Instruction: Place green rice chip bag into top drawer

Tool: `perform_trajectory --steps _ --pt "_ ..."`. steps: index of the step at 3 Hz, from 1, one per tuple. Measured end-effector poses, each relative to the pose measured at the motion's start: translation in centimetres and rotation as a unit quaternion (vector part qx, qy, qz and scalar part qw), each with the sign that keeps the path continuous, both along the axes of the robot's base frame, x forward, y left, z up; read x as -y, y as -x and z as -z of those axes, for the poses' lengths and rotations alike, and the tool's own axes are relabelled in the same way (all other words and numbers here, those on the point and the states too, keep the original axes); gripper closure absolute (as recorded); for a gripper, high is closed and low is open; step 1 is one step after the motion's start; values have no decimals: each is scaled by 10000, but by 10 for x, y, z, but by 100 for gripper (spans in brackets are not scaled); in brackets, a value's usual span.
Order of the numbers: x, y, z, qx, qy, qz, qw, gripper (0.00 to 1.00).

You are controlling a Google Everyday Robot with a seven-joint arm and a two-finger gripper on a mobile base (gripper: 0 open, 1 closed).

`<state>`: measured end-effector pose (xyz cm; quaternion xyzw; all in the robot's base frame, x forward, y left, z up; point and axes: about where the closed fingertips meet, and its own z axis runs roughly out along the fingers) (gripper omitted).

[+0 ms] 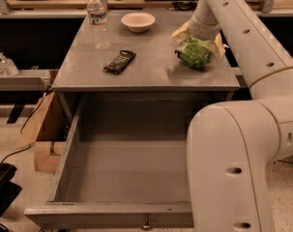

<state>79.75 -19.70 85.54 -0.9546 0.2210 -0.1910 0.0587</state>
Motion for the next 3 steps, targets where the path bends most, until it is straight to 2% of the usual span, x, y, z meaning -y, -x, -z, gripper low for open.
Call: perform_trajectory --steps 1,3 --pt "-6 -2 17 -160 -241 -132 9995 25" --pt "-9 -7 20 -118 -261 -142 9995 72"
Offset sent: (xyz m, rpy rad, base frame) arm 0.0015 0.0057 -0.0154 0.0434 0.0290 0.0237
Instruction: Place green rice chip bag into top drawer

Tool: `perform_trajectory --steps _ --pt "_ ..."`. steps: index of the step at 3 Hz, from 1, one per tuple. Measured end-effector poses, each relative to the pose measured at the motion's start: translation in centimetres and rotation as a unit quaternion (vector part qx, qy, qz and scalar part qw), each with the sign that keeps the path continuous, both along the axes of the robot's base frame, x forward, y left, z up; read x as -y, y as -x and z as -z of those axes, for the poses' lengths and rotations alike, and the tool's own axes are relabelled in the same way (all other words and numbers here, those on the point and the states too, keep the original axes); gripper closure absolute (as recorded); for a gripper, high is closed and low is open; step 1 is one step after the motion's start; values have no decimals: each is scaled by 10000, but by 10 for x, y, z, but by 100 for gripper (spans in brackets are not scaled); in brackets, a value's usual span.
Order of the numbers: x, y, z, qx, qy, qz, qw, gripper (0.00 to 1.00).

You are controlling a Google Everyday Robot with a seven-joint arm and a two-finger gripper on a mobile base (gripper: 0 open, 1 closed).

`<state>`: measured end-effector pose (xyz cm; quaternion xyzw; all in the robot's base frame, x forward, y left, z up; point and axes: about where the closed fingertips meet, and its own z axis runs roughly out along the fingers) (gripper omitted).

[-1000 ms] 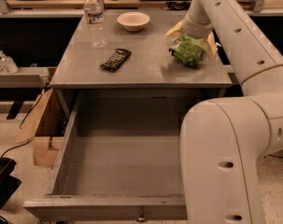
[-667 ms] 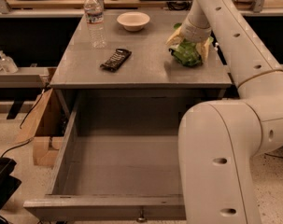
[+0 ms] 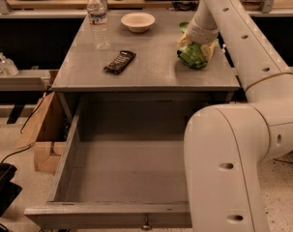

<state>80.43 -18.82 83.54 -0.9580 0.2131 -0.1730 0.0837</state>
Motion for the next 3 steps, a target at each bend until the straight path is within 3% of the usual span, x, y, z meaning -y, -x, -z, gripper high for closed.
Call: perform_trajectory --steps 1,2,3 --pt "0 0 -2 0 -1 -1 10000 95" --pt "-5 2 -21 119 -25 -98 9999 100" --pt "-6 21 -56 150 1 -283 9995 100"
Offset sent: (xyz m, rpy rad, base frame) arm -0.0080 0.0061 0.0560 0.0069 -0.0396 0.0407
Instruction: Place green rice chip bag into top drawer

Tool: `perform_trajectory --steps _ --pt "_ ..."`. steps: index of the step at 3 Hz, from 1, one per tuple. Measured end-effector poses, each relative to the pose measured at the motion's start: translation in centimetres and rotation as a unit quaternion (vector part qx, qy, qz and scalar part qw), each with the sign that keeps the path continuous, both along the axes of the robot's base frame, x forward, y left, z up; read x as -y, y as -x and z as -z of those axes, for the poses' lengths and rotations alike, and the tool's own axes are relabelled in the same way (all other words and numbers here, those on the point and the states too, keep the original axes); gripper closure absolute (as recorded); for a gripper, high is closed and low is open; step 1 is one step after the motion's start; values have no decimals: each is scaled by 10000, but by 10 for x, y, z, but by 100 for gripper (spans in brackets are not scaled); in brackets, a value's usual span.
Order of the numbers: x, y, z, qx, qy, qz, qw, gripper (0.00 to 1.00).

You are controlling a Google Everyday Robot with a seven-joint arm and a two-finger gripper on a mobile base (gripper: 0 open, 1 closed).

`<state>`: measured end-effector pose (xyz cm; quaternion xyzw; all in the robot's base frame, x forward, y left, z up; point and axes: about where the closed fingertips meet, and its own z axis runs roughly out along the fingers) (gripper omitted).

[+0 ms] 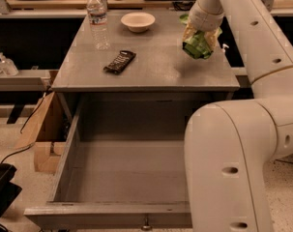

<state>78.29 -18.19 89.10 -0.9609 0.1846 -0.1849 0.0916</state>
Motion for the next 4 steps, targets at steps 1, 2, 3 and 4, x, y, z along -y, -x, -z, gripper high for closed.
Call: perform_trajectory --steps 1,2,3,4 --pt "0 28 -36 10 -137 -179 9997 100" --pt "9 65 -51 -146 -657 -168 9976 100" --pt "24 111 -66 -190 -1393 75 9900 100" --pt "18 158 -94 74 -2352 238 9716 100"
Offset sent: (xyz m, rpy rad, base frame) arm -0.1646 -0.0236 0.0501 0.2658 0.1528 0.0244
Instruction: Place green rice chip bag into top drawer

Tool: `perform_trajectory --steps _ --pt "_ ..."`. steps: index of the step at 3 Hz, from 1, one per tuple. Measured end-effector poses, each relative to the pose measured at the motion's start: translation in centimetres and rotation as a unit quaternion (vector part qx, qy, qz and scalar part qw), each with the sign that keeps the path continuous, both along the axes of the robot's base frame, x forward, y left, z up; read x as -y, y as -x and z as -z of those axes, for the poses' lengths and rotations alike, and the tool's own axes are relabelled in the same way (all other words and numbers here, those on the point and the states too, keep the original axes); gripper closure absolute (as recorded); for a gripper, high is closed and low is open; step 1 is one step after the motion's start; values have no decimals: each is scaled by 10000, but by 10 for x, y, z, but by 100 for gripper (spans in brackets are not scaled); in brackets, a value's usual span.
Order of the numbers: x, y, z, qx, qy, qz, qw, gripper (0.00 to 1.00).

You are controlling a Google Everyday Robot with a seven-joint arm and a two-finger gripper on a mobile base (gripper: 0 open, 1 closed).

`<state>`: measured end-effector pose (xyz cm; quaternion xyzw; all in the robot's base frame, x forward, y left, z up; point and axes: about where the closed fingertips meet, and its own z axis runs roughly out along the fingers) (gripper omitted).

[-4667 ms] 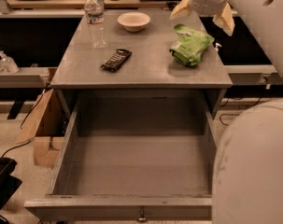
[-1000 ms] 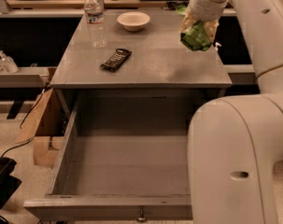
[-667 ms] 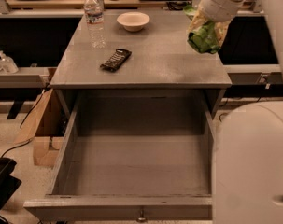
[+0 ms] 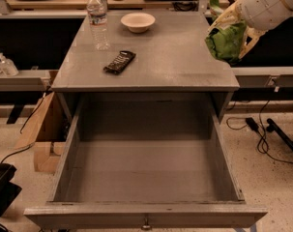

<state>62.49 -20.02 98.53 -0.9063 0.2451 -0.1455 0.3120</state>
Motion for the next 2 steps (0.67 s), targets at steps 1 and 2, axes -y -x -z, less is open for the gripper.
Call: perform_trajectory --steps 1,2 --pt "-23 38 -12 365 -743 -92 9965 100" --pt "-43 82 21 332 -1004 -474 9933 100"
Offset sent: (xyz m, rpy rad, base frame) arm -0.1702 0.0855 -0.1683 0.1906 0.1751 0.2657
